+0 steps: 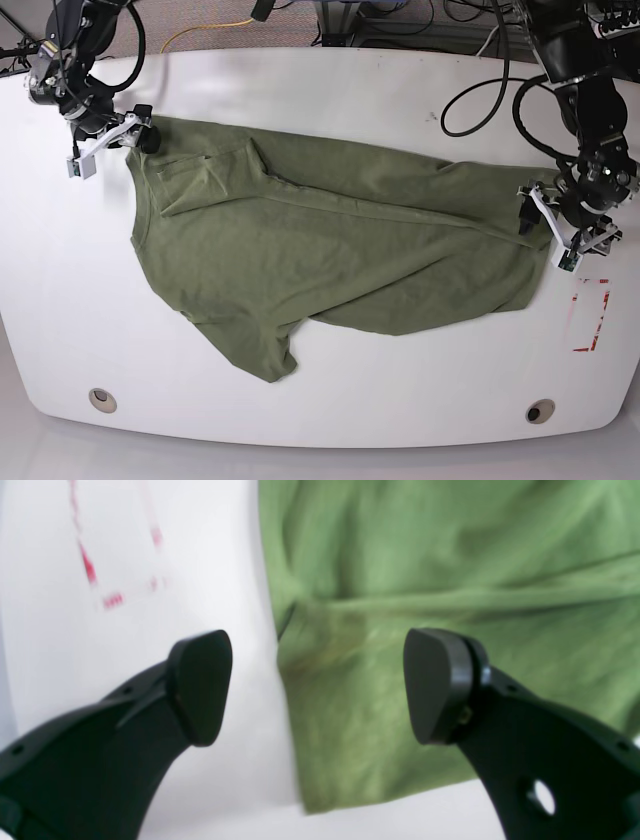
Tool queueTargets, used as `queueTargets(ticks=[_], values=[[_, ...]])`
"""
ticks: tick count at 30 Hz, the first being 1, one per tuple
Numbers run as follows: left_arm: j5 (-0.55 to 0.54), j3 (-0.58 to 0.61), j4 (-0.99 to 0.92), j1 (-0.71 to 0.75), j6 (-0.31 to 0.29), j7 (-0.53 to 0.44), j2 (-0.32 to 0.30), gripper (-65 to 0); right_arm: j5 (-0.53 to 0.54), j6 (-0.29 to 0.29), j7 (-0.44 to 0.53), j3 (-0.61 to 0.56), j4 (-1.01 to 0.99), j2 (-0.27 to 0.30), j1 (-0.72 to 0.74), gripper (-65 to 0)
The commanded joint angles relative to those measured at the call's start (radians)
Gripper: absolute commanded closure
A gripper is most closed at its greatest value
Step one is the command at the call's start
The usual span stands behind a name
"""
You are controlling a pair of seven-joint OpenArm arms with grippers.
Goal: Fold the T-shirt properly
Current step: 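Regrasp the shirt's collar-side edge with both grippers and pull it taut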
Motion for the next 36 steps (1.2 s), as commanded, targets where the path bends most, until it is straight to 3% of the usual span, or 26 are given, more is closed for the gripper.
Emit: queueTargets(ticks=[1, 4, 7, 11, 13, 19, 28, 36], values=[[-0.007, -0.004, 0.016, 0.02, -0.001, -0.077, -0.013, -50.4, -0.079, 0.044, 0.061, -0.007, 0.014, -0.004, 0.009, -44.4], [-0.007, -0.002, -0.003, 0.046, -0.001, -0.143, -0.01, -50.3, -0.197, 0.101, 0.105, -0.044, -0.007, -0.016, 0.033, -44.4], [-0.007, -0.004, -0.049, 0.052, -0.001, -0.198, -0.01, -44.4, -0.271, 0.128, 0.119, -0.052, -0.046, -0.044, 0.042, -43.4], [-0.001, -0.005, -0.108, 0.054, -0.001, -0.276, -0.01, -37.8, -0.289, 0.147, 0.148, -0.052, -0.066, -0.059, 0.05, -33.3], [0.001, -0.005, -0.116, 0.055, -0.001, -0.278, -0.015, -38.6, -0.288, 0.147, 0.15, -0.055, -0.066, -0.061, 0.047, -30.3], [0.002, -0.071, -0.124, 0.058, -0.001, -0.278, -0.013, -47.6, -0.288, 0.164, 0.145, -0.056, -0.061, -0.064, 0.045, -31.5], [0.002, -0.085, -0.13, 0.086, -0.001, -0.278, -0.015, -48.5, -0.288, 0.174, 0.145, -0.058, -0.064, -0.062, 0.045, -35.4], [0.002, -0.086, -0.286, 0.077, -0.001, -0.278, -0.015, -48.1, -0.288, 0.174, 0.145, -0.06, -0.064, -0.061, 0.045, -35.0]])
